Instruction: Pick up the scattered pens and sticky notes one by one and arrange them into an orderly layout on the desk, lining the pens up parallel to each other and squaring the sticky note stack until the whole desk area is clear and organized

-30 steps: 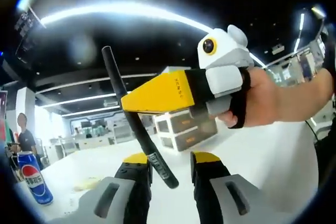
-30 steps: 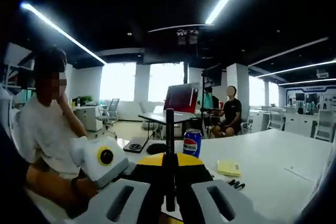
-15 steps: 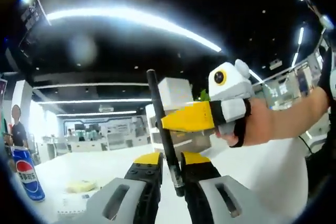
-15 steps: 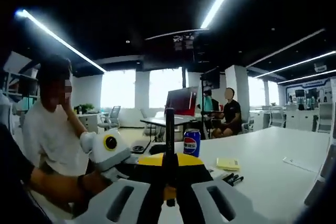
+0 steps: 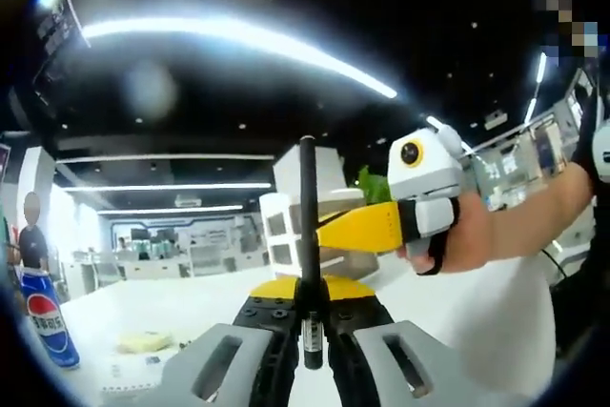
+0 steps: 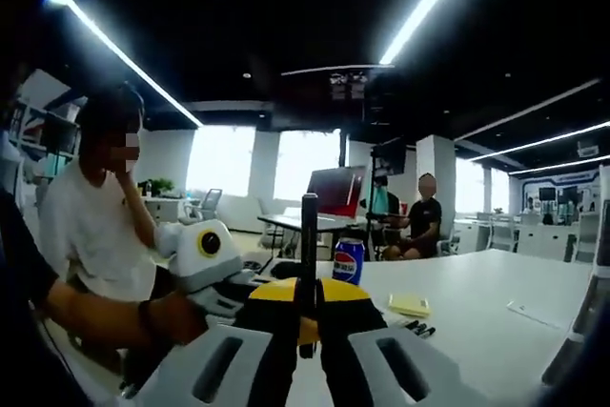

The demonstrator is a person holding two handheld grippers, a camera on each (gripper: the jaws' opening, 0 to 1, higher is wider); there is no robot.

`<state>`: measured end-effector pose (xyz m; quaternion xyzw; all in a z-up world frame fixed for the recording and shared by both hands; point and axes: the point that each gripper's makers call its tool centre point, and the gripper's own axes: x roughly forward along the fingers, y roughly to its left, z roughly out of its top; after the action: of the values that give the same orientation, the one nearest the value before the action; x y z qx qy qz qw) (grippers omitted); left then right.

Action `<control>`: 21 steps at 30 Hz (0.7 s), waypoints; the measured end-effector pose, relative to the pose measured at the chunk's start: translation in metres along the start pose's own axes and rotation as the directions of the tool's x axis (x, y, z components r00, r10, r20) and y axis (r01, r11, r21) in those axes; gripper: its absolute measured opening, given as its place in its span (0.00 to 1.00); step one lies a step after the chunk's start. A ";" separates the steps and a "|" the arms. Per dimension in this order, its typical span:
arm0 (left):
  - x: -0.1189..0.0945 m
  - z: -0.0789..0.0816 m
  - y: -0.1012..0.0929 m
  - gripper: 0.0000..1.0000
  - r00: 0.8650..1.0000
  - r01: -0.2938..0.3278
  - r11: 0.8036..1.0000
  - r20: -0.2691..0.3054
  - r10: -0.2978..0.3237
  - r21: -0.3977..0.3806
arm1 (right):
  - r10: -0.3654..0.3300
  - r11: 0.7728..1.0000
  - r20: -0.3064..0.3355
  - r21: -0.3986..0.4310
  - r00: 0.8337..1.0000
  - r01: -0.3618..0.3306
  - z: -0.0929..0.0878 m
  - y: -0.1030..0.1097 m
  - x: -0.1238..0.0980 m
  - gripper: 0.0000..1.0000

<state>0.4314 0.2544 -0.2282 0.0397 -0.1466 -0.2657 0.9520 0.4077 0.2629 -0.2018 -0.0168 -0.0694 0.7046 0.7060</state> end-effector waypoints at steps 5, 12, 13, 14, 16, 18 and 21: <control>0.006 0.004 -0.002 0.09 1.000 0.005 1.000 0.004 -0.005 -0.012 | -0.032 0.999 -0.012 -0.041 0.999 0.031 0.003 -0.006 -0.017 0.09; 0.042 0.012 -0.016 0.09 0.999 0.046 0.999 0.005 -0.046 -0.003 | -0.112 0.982 -0.010 -0.152 0.994 0.109 0.015 -0.034 -0.072 0.09; 0.046 0.010 -0.018 0.09 0.998 0.056 0.998 -0.014 -0.055 0.028 | -0.128 0.980 -0.015 -0.159 0.992 0.124 0.014 -0.041 -0.080 0.09; 0.050 0.007 -0.022 0.09 0.997 0.073 0.996 -0.043 -0.071 0.046 | -0.141 0.977 -0.022 -0.162 0.990 0.135 0.013 -0.045 -0.086 0.09; 0.057 0.006 -0.030 0.09 0.992 0.106 0.993 -0.075 -0.102 0.055 | -0.167 0.971 -0.024 -0.175 0.986 0.160 0.011 -0.057 -0.103 0.09; 0.067 0.013 -0.033 0.09 0.993 0.107 0.993 -0.061 -0.104 0.047 | -0.201 0.966 -0.031 -0.174 0.979 0.193 0.009 -0.069 -0.118 0.09; 0.083 0.021 -0.037 0.09 0.992 0.119 0.992 -0.051 -0.117 0.039 | -0.234 0.959 -0.027 -0.167 0.972 0.227 0.009 -0.081 -0.136 0.09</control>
<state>0.4741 0.1795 -0.1924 0.0746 -0.1261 -0.3172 0.9370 0.4877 0.1262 -0.1932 -0.0826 -0.1119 0.6089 0.7809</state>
